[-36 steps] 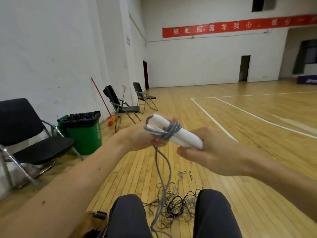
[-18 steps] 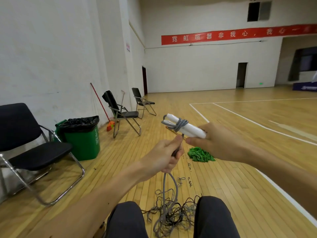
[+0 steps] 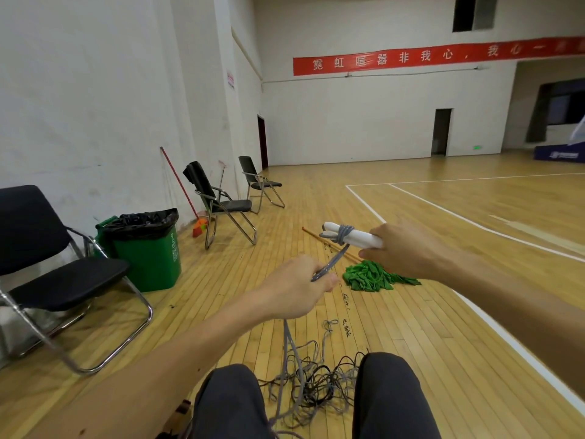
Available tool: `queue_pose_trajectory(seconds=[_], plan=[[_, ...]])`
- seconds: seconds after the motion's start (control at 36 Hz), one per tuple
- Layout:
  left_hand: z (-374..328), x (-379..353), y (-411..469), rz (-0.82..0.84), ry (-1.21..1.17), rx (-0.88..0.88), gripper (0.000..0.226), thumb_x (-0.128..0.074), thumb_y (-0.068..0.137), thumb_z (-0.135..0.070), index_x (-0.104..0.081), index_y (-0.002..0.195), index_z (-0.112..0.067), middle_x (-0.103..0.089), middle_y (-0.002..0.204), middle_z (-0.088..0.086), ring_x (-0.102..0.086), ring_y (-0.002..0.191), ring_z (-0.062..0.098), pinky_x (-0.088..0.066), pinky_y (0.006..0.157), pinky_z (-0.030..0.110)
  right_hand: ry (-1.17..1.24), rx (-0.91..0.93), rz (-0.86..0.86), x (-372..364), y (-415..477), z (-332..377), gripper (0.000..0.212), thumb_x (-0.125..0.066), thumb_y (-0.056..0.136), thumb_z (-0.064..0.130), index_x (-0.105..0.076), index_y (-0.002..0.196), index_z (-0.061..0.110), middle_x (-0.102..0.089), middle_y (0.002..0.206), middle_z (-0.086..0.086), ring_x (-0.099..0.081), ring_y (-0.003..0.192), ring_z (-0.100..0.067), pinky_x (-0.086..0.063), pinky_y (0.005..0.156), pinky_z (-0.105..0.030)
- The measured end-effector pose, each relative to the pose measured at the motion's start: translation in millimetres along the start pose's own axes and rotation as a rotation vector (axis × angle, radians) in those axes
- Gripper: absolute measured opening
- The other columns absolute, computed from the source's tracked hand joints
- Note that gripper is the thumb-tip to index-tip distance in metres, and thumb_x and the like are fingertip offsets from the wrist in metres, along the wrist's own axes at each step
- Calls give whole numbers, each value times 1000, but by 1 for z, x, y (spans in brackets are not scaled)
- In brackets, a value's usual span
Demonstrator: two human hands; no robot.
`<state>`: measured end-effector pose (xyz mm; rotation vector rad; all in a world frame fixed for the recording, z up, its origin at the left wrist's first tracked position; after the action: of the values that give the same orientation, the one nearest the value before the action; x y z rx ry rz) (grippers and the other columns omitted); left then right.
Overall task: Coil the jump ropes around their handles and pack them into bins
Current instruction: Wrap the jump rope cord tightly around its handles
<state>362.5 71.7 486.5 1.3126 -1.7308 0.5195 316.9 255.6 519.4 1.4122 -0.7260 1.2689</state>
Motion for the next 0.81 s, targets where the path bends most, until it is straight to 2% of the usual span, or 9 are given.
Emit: queue_pose_trajectory(seconds=[0.06,0.17,0.28,0.39,0.53,0.58,0.64,0.69,0.81], plan=[[-5,3,1,-37,120,-15,39,-48,104,-39,-67,90,-8,-44,60,-2,-40,51,13,-34,52,29,-17,-14,19,-5,1,-2,26,-59,99,43,-56,88,20,-52,69,4,-44,55,-13,-28,50,-25],[-13,12,2,-68,332,-53,41,-50,103,-37,-52,67,-18,-45,58,-3,-41,52,14,-34,52,29,-16,-42,125,-14,2,-3,29,-60,99,43,-54,84,19,-52,69,1,-44,56,-14,-29,51,-26],[-23,22,2,-52,507,-98,39,-52,103,-37,-49,68,-20,-48,61,-4,-44,53,11,-35,53,27,0,-89,272,-16,-2,3,32,-60,101,37,-50,79,16,-50,64,1,-43,49,-13,-31,45,-21],[-34,31,3,-32,624,-133,37,-54,102,-38,-51,70,-21,-50,61,-5,-45,53,9,-35,53,24,45,-138,397,-20,-10,4,29,-60,100,36,-59,94,8,-56,66,-5,-46,44,-17,-39,40,-23],[-47,42,7,8,635,-203,30,-59,99,-38,-71,89,-13,-57,63,-8,-49,53,6,-37,53,21,66,-142,508,-21,-22,12,27,-64,97,35,-61,89,9,-51,60,-3,-40,41,-15,-36,40,-21],[-52,45,9,58,632,-234,29,-62,97,-39,-72,82,-16,-60,66,-7,-53,57,9,-43,57,25,80,-134,571,-21,-28,17,26,-64,96,34,-61,86,10,-49,58,-2,-39,41,-15,-34,40,-21],[-54,49,10,117,605,-254,32,-65,95,-39,-65,69,-21,-57,61,-8,-49,54,11,-41,57,26,121,-120,649,-21,-35,21,26,-65,95,33,-59,82,12,-45,53,0,-35,40,-15,-31,40,-20],[-54,54,12,163,560,-266,29,-68,92,-41,-68,72,-20,-59,60,-7,-49,54,9,-41,57,25,167,-102,711,-19,-43,23,28,-66,95,33,-57,78,12,-42,52,1,-32,41,-16,-29,41,-20],[-49,64,14,190,430,-276,23,-73,87,-43,-74,80,-21,-66,64,-6,-62,60,6,-53,63,28,231,-43,768,-13,-58,28,29,-67,94,33,-57,78,12,-41,53,1,-31,42,-16,-27,41,-21]])
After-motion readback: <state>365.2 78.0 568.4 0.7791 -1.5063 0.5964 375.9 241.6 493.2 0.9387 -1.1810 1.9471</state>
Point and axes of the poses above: each hand's wrist, its own y-axis towards the middle knuckle, its own x-axis out of the back of the hand, z = x × y, the point moved 4 cm from there along y, towards the middle knuckle
